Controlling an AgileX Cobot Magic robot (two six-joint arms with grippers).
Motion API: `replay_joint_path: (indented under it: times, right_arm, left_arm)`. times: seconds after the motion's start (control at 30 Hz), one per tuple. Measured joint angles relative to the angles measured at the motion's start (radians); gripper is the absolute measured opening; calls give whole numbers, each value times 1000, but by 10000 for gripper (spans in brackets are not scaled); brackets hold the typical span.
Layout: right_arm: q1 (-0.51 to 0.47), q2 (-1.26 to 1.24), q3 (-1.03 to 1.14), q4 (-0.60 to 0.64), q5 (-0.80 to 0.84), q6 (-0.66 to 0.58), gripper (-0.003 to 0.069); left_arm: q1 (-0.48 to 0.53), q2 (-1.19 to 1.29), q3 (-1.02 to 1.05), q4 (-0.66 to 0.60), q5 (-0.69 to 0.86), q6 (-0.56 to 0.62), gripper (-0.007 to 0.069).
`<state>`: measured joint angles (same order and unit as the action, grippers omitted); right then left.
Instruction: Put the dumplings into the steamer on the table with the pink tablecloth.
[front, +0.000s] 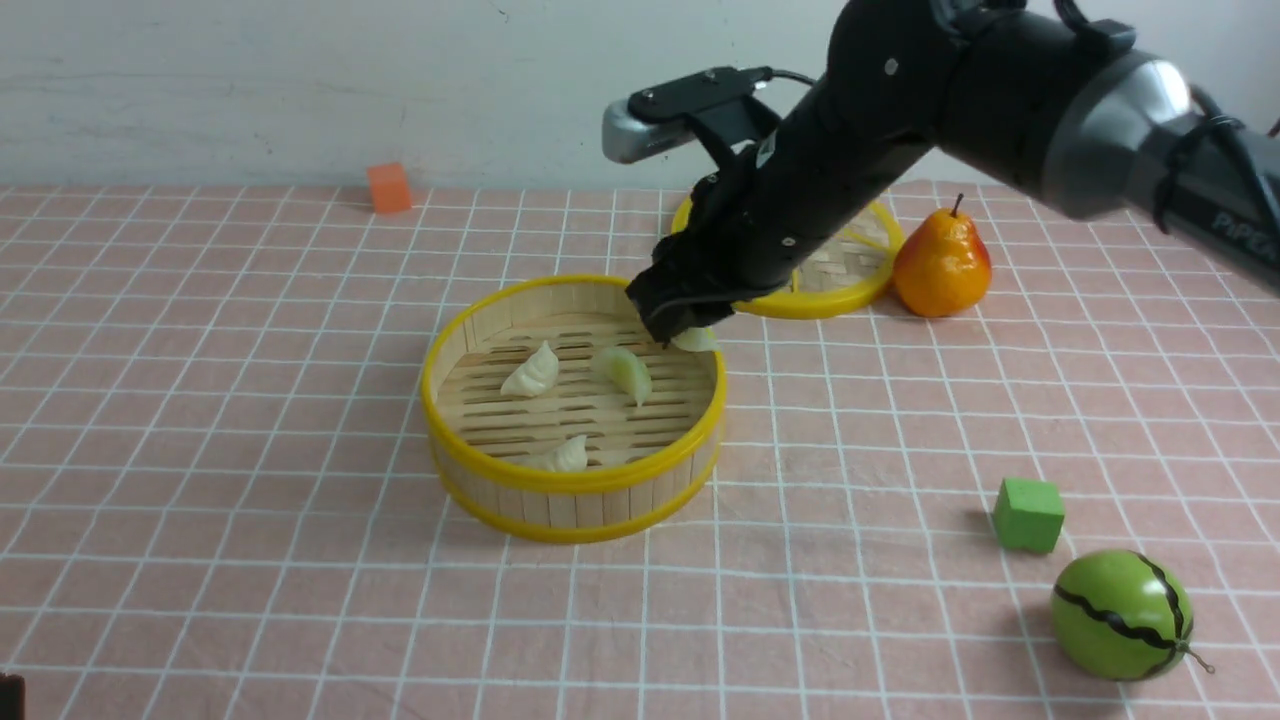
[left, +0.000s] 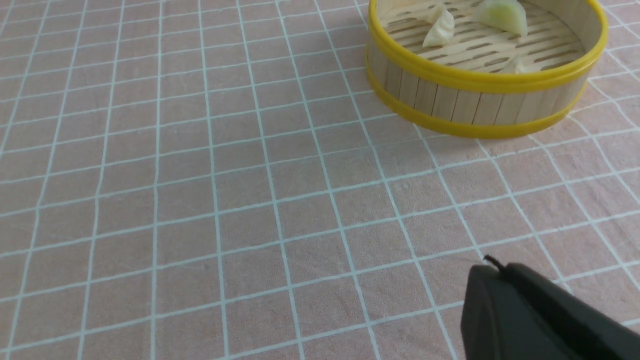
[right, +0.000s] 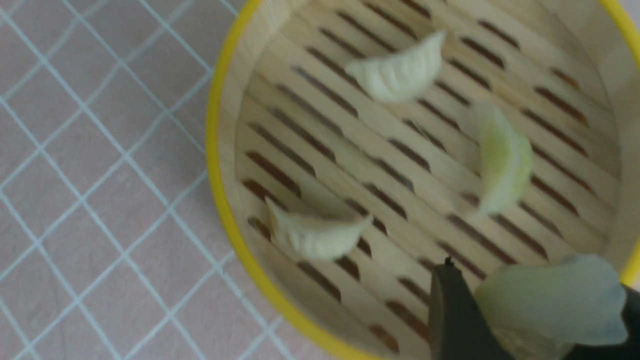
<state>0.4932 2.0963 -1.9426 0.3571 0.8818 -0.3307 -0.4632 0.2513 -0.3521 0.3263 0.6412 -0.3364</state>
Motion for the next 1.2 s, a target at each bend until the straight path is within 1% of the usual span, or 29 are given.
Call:
replay_joint_path:
  times: [0.13,0.2,0.27,0.37,0.4,0.43,0.5,0.57,0.6,0.7,0.73,0.8,0.87,0.93,1.0,1.1,1.13,1.2]
  right_arm:
    - [1,109,2,37,-67,-84,255]
    - [1,133,2,38,-73,-97,255]
    - [1,168,2,38,-83,-107,275]
    - [1,172,-1,42,-73,-107,407]
    - [1,167,-14,41,-51,-107,470]
    - [1,156,-30,36,-19,-106,514]
    - [0,124,-69,6,77,-81,566]
    - [-3,55,-127,-53,171,-21,574]
    - [-4,28,-144,-76,208,-2,566]
    - [-9,-141,-201,-199,301,72,471]
    - [-12,-202,-206,-256,324,97,417]
    - [-12,-321,-194,-337,350,153,286]
    - [-13,-425,-147,-378,360,203,142]
    - [-13,-539,-45,-388,365,234,25]
    - [-13,-657,106,-376,359,247,-15]
    - [-13,-794,314,-357,289,251,-19]
    - [-13,-861,419,-340,234,255,-19]
    - [-13,-1031,684,-320,51,261,-19]
  left_arm:
    - [0,0,0,0,0,0,-13]
    - [0,0,0,0,0,0,-13]
    - [0,0,0,0,0,0,-13]
    - [0,0,0,0,1,0,-13]
    - [0,0,0,0,3,0,-13]
    - [0,0,0,0,7,0,-12]
    - [0,0,0,0,15,0,-11]
    - [0,0,0,0,19,0,-11]
    - [0,0,0,0,20,0,-11]
    - [0,0,0,0,21,-1,-11]
    - [0,0,0,0,21,-1,-11]
    - [0,0,0,0,21,-1,-11]
    - [0,0,0,0,23,-2,-7]
    - [0,0,0,0,23,-2,-5]
    - [0,0,0,0,24,-2,-2]
    - [0,0,0,0,24,-2,-1]
    - [0,0,0,0,24,-2,0]
    - [0,0,0,0,24,-2,2]
